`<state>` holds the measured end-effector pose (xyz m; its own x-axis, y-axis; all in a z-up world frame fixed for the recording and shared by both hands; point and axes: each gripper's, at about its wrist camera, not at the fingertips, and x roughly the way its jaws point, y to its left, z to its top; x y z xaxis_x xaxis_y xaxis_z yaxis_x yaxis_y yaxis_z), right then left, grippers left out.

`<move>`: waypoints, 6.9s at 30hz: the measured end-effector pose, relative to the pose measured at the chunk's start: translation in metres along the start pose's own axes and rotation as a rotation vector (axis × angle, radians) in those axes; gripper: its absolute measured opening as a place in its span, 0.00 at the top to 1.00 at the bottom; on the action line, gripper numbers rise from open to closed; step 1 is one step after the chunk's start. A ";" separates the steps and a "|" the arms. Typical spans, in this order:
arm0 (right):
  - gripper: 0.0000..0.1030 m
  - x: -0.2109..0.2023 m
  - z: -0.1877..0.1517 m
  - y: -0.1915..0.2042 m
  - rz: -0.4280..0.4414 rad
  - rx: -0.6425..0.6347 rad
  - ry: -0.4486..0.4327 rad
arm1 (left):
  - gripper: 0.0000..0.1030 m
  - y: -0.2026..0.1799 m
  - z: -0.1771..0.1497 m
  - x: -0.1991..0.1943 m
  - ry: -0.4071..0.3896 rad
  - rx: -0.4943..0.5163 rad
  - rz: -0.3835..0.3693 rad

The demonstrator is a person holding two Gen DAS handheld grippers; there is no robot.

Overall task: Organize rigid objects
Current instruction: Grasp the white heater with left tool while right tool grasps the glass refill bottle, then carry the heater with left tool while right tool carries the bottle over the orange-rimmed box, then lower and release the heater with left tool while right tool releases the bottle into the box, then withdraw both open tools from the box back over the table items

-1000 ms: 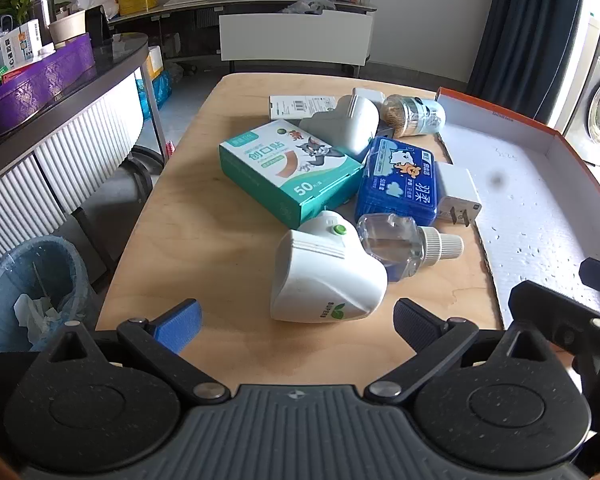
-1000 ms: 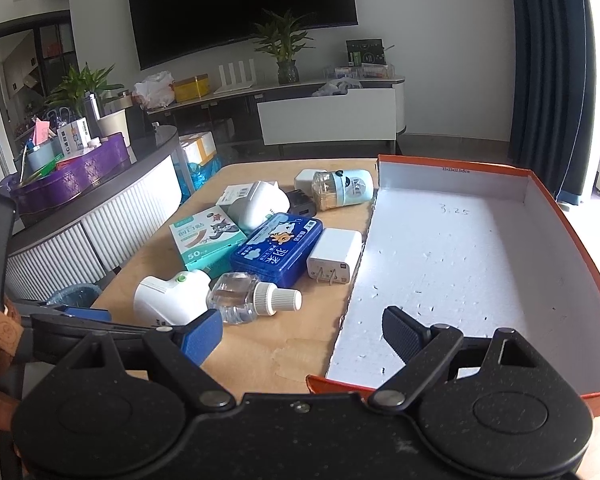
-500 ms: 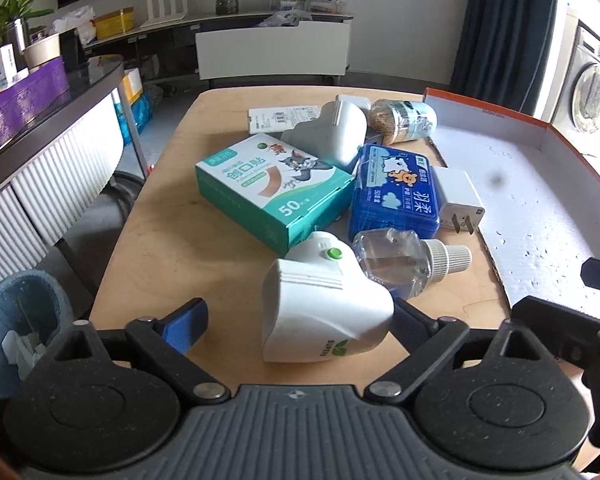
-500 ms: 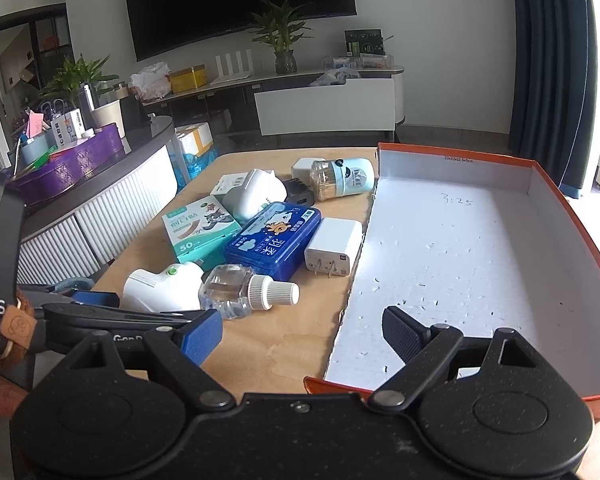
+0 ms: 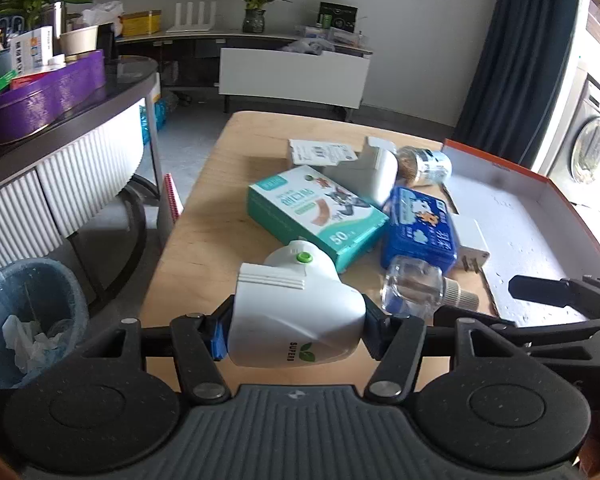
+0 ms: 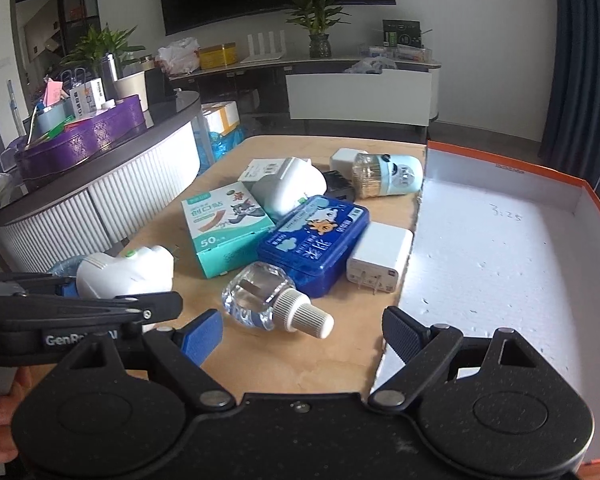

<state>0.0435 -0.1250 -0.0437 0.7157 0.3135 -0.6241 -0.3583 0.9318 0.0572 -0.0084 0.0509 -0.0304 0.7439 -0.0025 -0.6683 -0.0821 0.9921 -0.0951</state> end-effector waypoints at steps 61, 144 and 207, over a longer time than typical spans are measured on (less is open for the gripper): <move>0.42 -0.027 0.043 -0.045 -0.010 0.013 -0.027 | 0.40 -0.047 0.045 -0.013 -0.052 0.039 -0.187; 0.32 -0.006 0.096 -0.247 -0.319 0.273 -0.116 | 0.30 -0.214 0.121 0.132 0.097 0.174 -0.375; 0.18 -0.039 0.069 -0.114 -0.141 0.203 -0.066 | 0.11 -0.094 0.082 0.026 0.043 0.125 -0.086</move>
<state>0.0978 -0.2308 0.0285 0.7903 0.1829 -0.5848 -0.1294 0.9827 0.1324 0.0733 -0.0320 0.0216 0.7156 -0.0912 -0.6925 0.0660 0.9958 -0.0630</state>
